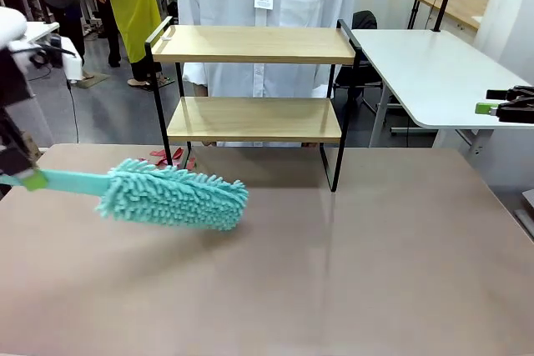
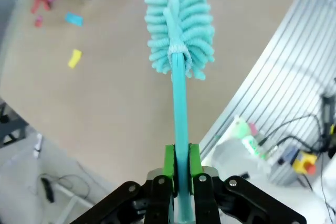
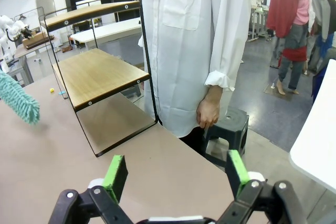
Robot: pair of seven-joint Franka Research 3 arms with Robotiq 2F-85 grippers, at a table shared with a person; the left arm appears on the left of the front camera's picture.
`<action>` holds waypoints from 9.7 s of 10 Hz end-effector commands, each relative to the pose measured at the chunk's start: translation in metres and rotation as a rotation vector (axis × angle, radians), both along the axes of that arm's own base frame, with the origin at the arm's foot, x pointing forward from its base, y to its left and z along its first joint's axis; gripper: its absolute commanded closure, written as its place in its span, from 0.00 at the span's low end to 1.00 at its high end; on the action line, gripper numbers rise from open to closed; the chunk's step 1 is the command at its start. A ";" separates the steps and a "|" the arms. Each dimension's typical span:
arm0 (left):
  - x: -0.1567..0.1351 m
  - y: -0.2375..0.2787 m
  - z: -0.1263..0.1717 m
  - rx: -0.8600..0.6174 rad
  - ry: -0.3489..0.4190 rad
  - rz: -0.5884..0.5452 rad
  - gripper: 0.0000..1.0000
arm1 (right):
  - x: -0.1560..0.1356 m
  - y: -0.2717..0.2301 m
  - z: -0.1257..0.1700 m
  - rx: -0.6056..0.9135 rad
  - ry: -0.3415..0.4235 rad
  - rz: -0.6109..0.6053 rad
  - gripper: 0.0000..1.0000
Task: Clean the shelf.
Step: Clean the specific section of the Shelf indicated by the human with the Duster, then hand the Duster back to the human.
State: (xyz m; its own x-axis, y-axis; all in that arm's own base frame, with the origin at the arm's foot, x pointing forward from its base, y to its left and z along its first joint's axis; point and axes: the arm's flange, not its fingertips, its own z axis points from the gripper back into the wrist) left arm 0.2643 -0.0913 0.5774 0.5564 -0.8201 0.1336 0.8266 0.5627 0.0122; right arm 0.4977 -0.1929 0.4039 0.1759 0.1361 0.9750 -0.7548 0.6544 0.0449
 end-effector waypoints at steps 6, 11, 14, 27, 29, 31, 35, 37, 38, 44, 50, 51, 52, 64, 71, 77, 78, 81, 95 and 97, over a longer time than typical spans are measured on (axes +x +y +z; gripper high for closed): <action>0.007 0.001 0.016 0.038 0.014 -0.022 0.87 | 0.000 0.000 0.003 -0.006 -0.002 0.000 0.00; 0.007 0.001 0.016 0.038 0.014 -0.022 0.87 | 0.000 0.000 0.003 -0.006 -0.002 0.000 0.00; 0.007 0.001 0.016 0.038 0.014 -0.022 0.87 | 0.000 0.000 0.003 -0.006 -0.002 0.000 0.00; 0.029 -0.017 -0.040 -0.530 -0.189 -0.306 0.87 | -0.057 0.116 0.078 0.250 0.104 0.566 0.00; 0.038 -0.029 -0.055 -0.583 -0.201 -0.363 0.87 | -0.073 0.136 0.087 0.251 0.137 0.640 0.00; 0.044 -0.036 -0.060 -0.587 -0.214 -0.365 0.87 | -0.083 0.143 0.083 0.243 0.162 0.652 0.00; 0.038 -0.032 -0.047 -0.537 -0.204 -0.332 0.87 | -0.039 0.132 0.061 0.257 0.132 0.661 0.00; 0.038 -0.032 -0.047 -0.537 -0.204 -0.332 0.87 | -0.057 0.153 0.058 0.229 0.116 0.638 0.00; 0.038 -0.032 -0.047 -0.537 -0.204 -0.332 0.87 | -0.065 0.172 0.059 0.214 0.098 0.638 0.00; 0.038 -0.032 -0.047 -0.537 -0.204 -0.332 0.87 | -0.073 0.256 0.004 0.126 0.131 0.667 0.00; 0.038 -0.032 -0.047 -0.537 -0.204 -0.332 0.87 | -0.068 0.286 -0.024 0.204 0.094 0.700 0.00; 0.038 -0.032 -0.047 -0.537 -0.204 -0.332 0.87 | -0.070 0.293 -0.026 0.223 0.094 0.702 0.00; 0.038 -0.032 -0.047 -0.537 -0.204 -0.332 0.87 | -0.071 0.305 -0.029 0.232 0.101 0.703 0.00; 0.038 -0.032 -0.047 -0.537 -0.204 -0.332 0.87 | -0.079 0.348 -0.034 0.243 0.134 0.834 0.64; 0.038 -0.032 -0.047 -0.537 -0.204 -0.332 0.87 | -0.080 0.341 -0.032 0.240 0.087 0.843 1.00; 0.034 -0.009 -0.034 -0.650 -0.240 -0.304 0.26 | -0.081 0.345 -0.031 0.247 0.114 0.826 1.00; 0.033 0.005 -0.028 -0.731 -0.252 -0.310 0.00 | -0.081 0.345 -0.031 0.247 0.114 0.826 1.00; 0.024 0.064 -0.021 -0.880 -0.322 -0.266 0.00 | -0.081 0.345 -0.031 0.247 0.114 0.826 1.00; 0.022 0.109 -0.012 -0.935 -0.346 -0.248 0.00 | -0.102 0.242 0.171 0.262 -0.198 0.348 0.84; 0.022 0.109 -0.012 -0.935 -0.346 -0.248 0.00 | -0.107 0.198 0.184 0.248 -0.199 0.092 0.84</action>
State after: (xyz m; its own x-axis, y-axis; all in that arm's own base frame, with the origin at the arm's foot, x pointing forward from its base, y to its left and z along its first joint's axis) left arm 0.2829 0.0193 0.5651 0.2220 -0.4058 0.8866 0.9485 0.3005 -0.1000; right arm 0.3936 0.0063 0.5879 -0.0474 -0.0784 0.9958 -0.8931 0.4499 -0.0071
